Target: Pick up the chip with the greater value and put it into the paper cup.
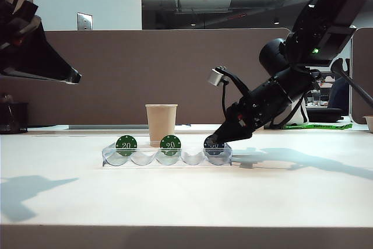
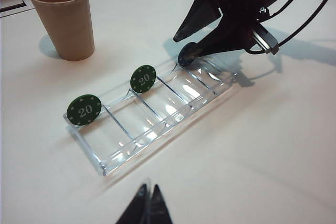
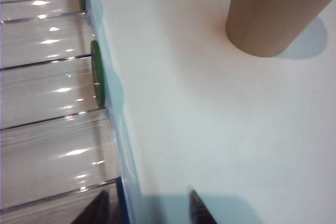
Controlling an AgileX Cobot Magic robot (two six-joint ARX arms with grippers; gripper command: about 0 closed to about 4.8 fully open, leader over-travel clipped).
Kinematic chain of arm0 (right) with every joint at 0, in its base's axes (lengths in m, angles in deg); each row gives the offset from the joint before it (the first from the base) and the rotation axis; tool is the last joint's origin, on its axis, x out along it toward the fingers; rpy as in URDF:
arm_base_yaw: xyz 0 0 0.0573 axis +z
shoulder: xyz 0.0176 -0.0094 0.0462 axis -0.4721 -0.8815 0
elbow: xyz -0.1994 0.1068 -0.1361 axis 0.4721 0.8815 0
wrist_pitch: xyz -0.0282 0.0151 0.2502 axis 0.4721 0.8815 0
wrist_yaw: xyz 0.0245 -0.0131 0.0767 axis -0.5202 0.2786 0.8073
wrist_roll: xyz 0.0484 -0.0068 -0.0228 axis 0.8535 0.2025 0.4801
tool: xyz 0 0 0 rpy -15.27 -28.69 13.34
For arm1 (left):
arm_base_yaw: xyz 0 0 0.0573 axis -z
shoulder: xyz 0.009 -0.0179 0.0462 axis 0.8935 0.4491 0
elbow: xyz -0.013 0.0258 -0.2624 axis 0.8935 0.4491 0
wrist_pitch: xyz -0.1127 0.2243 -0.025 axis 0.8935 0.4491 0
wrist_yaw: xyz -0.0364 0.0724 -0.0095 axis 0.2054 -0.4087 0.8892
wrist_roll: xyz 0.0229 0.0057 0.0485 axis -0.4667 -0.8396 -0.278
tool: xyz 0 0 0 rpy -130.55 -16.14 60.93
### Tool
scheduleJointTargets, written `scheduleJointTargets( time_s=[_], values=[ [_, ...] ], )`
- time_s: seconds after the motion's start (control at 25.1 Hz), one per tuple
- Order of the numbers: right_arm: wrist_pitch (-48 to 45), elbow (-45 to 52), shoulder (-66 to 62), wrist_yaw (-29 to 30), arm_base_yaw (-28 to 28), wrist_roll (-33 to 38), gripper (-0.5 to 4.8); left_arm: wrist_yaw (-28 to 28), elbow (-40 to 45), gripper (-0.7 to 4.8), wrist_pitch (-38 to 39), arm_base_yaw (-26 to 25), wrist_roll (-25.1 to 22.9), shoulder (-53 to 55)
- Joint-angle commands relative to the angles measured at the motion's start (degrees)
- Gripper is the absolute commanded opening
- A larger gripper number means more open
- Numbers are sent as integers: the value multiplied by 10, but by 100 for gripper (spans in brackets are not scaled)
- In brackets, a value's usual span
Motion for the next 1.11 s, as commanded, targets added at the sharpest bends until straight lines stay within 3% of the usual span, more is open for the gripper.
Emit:
scheduleJointTargets(
  time_s=[0.04,0.64,0.76,1.11],
  values=[
    [2,-1,2,2,0,3,198,2,-2,-5,-3,0,-4,-1],
    [11,-1,0,-10,0,3,197,2,-2,-5,-3,0,-4,-1],
    [14,-1,0,-10,0,3,120,2,-2,-5,-3,0,-4,-1],
    [17,-1,0,-10,0,3,115,2,-2,-5,-2,0,-4,-1]
  ],
)
